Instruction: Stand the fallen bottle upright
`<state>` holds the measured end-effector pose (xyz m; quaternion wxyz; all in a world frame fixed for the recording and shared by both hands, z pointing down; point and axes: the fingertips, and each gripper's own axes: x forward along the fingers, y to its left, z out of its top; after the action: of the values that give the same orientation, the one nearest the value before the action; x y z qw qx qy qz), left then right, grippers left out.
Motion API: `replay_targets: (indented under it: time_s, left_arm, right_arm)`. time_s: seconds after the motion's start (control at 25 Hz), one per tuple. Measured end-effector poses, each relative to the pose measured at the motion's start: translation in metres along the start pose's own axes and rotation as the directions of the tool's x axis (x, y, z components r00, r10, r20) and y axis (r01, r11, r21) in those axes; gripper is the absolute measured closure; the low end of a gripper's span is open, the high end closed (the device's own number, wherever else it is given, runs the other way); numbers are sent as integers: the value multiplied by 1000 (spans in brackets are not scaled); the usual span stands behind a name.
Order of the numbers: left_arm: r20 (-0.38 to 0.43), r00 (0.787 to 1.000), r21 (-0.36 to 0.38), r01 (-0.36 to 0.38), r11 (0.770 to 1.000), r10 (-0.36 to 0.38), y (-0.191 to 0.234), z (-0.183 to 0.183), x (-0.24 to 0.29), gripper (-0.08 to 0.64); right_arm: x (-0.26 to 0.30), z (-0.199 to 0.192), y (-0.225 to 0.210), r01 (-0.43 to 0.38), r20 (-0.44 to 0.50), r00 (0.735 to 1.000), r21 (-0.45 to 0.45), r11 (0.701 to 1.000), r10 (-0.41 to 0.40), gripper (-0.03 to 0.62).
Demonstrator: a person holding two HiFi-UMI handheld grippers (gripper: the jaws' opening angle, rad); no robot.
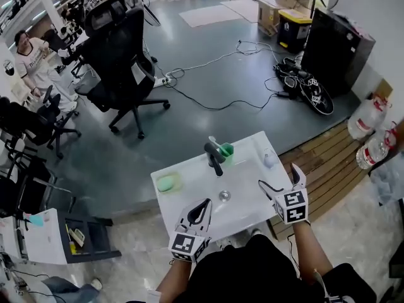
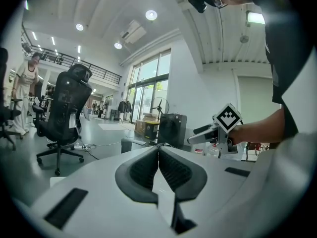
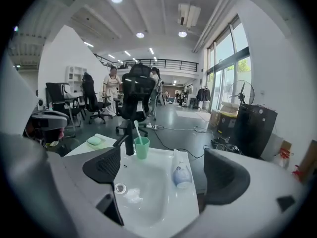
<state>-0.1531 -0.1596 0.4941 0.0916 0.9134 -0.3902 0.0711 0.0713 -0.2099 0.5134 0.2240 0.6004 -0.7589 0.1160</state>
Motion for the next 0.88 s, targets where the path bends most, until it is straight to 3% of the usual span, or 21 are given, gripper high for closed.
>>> replay_targets:
  time_s: [0.48, 0.88]
  left_arm:
    - [-77, 992, -14, -100, 995, 99, 29, -26, 33, 538]
    - [-82, 983, -18, -168, 986, 166, 34, -27, 61, 538]
  right_arm:
    - [95, -13, -48, -49, -174, 984, -34, 998, 42, 55]
    - [192, -41, -73, -135, -422, 900, -28, 990, 111, 64]
